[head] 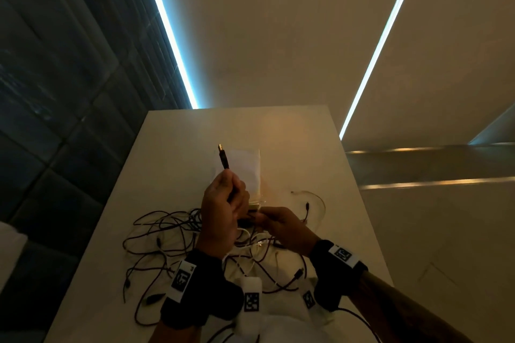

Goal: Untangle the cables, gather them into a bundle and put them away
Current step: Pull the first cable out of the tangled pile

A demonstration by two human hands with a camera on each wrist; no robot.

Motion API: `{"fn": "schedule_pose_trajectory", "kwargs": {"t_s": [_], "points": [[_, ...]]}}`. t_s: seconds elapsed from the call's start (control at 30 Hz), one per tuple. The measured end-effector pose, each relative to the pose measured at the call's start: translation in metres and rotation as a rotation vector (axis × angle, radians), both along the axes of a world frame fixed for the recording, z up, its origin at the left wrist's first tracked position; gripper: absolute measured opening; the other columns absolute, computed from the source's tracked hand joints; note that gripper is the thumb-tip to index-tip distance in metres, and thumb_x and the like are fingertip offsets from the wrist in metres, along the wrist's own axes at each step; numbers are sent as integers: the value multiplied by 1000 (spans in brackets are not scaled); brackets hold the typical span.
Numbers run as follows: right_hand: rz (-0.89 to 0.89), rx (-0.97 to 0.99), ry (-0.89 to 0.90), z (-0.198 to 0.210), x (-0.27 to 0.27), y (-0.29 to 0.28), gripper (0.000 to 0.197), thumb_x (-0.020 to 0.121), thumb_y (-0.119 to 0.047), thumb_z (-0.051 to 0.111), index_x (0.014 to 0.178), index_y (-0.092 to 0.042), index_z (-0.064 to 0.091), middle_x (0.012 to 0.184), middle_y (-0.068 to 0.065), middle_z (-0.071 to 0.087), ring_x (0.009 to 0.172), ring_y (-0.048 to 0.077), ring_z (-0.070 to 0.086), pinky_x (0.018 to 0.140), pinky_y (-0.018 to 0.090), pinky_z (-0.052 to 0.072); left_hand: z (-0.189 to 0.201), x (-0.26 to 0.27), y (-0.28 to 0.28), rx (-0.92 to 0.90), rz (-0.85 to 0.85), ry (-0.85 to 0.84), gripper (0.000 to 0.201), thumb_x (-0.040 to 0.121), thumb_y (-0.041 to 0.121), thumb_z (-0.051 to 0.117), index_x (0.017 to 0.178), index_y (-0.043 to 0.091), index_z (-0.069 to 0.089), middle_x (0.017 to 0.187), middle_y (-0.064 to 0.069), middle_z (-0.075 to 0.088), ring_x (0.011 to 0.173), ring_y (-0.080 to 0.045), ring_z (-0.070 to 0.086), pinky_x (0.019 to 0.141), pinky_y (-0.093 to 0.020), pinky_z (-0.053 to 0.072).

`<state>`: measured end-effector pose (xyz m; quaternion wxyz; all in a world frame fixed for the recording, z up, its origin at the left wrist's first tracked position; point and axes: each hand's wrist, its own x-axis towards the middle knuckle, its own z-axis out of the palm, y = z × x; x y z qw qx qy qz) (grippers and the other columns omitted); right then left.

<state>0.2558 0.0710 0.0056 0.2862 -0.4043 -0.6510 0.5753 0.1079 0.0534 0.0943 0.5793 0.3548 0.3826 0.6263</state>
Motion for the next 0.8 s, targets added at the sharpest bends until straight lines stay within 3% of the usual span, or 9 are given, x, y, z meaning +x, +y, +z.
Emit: {"fn": "schedule_pose_trajectory", "kwargs": {"t_s": [0.07,0.17,0.3,0.43,0.53,0.57,0.63,0.7,0.8], "points": [[-8,63,-47,-12,-1,1,23,100,-25,49,89,-25,68,73,-16,60,70,0,51,73,25,43,3,-1,-2,-9,6,23,30,95,29,39,75,8,44,47,6,35,37,-8,20,42,-30,12],[-30,103,-82,-23,-6,3,38,101,-21,47,83,-50,64,71,-16,57,70,1,50,70,22,40,11,-4,-3,-10,28,37,31,101,24,35,75,9,44,47,5,34,37,-7,20,42,-29,11],[-54,117,-93,-36,-14,1,49,101,-17,46,79,-58,61,70,-12,54,68,1,49,68,20,40,23,-9,-1,-12,79,18,33,103,18,28,75,10,43,47,5,35,37,-6,20,39,-24,13],[-97,124,-174,-55,-22,5,46,100,-17,47,72,-52,60,65,-13,54,65,1,50,66,22,40,23,-13,-3,-22,142,43,34,104,18,29,74,11,44,47,4,35,36,-7,21,38,-20,16],[-199,78,-183,-52,-25,9,34,97,-19,50,66,-27,59,65,-4,57,63,12,52,66,39,44,13,-18,-7,-65,204,172,39,105,21,29,71,10,45,44,2,32,35,-10,21,38,-22,17],[-259,53,-147,-44,-26,11,32,97,-16,51,67,-15,60,65,0,57,62,13,51,64,38,44,9,-20,-9,-92,218,243,41,105,22,29,70,9,45,44,0,33,35,-10,22,37,-22,19],[-364,61,-54,-17,-27,17,30,97,-15,54,71,-2,62,61,-5,55,57,6,47,58,26,40,2,-22,-11,-168,241,349,41,105,23,29,70,8,44,47,-5,36,35,-11,28,39,-22,25],[-379,113,35,20,-31,19,29,96,-15,56,70,-3,63,56,-13,53,53,1,45,55,18,37,-3,-24,-13,-272,251,325,40,105,22,30,70,7,43,53,-13,47,36,-14,36,41,-23,29],[-276,170,119,65,-37,13,26,95,-11,57,72,-1,65,58,-12,56,54,0,47,56,17,38,0,-25,-15,-386,195,182,37,105,23,29,74,8,43,73,-19,71,48,-24,61,40,-22,42]]}}
